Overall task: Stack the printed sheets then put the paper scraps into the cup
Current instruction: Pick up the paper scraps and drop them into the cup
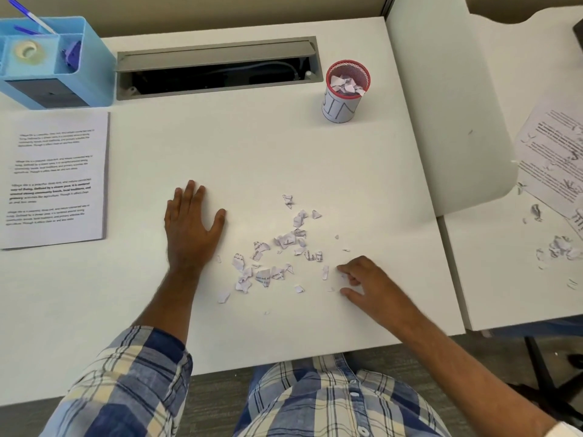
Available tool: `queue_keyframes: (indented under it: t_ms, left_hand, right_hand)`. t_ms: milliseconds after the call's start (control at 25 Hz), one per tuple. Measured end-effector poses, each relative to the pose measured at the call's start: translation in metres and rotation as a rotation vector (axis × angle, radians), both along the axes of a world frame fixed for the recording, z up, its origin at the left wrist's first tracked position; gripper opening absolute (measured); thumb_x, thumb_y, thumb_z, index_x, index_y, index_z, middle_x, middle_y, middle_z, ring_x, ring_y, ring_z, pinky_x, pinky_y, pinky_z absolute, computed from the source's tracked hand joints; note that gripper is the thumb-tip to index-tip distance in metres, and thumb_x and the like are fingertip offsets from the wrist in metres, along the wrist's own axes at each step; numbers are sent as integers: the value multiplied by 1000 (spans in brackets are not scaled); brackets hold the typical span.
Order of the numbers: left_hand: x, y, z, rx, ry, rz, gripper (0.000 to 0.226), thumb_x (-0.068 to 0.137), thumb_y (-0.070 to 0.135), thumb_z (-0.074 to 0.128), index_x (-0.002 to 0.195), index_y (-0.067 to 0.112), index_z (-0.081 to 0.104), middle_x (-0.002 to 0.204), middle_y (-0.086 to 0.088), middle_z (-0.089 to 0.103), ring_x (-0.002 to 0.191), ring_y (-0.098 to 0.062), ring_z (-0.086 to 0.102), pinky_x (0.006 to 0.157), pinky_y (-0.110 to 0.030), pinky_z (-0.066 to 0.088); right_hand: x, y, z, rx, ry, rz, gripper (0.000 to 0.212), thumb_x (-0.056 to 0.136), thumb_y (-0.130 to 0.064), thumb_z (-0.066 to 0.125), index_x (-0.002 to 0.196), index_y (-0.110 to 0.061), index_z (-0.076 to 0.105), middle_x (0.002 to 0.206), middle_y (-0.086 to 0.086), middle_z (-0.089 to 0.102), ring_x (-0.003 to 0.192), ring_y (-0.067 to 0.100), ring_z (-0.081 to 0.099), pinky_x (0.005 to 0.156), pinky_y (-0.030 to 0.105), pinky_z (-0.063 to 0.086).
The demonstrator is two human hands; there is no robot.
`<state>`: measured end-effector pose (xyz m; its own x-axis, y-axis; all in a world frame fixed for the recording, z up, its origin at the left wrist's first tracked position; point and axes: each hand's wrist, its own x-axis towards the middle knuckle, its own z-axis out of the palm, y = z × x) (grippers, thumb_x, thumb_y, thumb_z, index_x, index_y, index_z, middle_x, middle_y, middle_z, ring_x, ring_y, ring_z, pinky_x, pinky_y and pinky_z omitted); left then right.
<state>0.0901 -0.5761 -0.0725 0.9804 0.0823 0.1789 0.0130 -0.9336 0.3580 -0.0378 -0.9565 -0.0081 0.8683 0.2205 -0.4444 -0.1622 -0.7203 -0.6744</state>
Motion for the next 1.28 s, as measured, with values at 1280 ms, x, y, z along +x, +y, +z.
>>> queue_keyframes:
  t_ms: [1280]
  left_hand:
    - [0,0,2,-23,19,-5,66,101,52,54,154,14,47,168,-3,36,158,-28,28,128,-48,23]
  right_hand:
    - [108,80,-4,-62,-215,159,17,94,-4,63,107,-10,73,108,5,65,100,23,63,88,38,51]
